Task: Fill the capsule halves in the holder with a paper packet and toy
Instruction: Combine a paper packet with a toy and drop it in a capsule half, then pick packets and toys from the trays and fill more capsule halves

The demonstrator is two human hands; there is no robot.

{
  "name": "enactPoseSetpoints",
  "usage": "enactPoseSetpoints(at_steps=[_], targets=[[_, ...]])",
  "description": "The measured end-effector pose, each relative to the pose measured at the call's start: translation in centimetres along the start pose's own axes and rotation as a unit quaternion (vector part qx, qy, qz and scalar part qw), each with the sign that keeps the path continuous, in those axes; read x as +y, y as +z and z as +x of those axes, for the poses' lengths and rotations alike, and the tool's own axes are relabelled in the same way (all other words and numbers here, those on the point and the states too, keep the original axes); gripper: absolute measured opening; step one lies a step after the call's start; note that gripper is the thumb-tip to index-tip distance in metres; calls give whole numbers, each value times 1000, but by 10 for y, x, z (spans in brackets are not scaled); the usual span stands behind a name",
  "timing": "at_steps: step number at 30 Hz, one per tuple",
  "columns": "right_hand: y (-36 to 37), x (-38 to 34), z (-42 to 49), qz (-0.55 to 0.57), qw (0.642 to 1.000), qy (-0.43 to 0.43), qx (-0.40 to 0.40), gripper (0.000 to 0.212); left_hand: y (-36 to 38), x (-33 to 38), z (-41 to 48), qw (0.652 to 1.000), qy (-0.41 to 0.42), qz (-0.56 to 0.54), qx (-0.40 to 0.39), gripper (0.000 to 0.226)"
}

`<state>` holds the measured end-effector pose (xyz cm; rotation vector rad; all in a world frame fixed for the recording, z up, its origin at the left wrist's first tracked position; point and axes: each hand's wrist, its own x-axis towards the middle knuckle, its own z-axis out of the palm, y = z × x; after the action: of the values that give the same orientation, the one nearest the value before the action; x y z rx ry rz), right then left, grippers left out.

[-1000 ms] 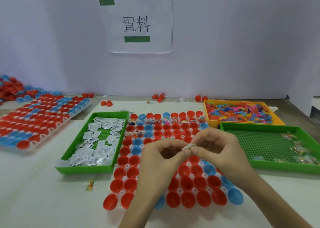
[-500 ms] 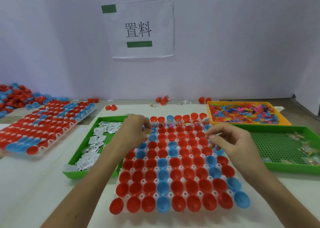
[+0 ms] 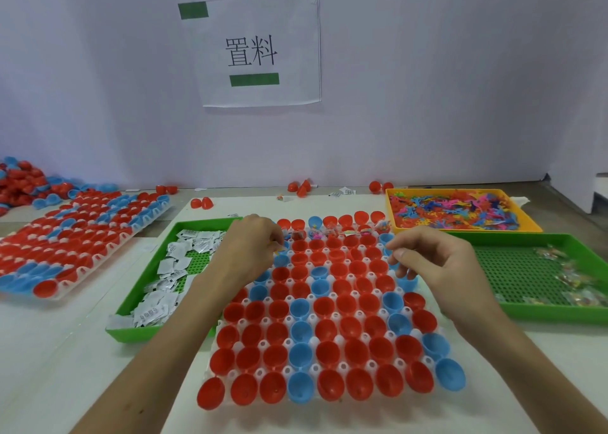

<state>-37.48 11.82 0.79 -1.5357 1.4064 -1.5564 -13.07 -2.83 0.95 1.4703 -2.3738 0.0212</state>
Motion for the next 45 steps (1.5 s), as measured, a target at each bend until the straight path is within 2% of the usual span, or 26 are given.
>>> enactPoseSetpoints(at_steps=[4,13,17,22,34,45], targets=[[0,0,-1,4,1000,-1,0,38,1,-1,1,999,21,14,21,13],[1,0,-1,7,1000,5,4,30,8,-1,2,996,24,82,-12,10],[1,0,-1,11,1000,7,4,31,9,0,4,997,25,71,-18,11],[0,-1,0,8,1000,7,2,30,8,-4,2,1000,19,13,14,12],[0,-1,-1,-1,1000,10,-1,29,11,-2,-1,999,37,23,4,12],[2,-2,-2,-9,1000,12,-7,28,12,3,-2,999,25,15,-45,13]])
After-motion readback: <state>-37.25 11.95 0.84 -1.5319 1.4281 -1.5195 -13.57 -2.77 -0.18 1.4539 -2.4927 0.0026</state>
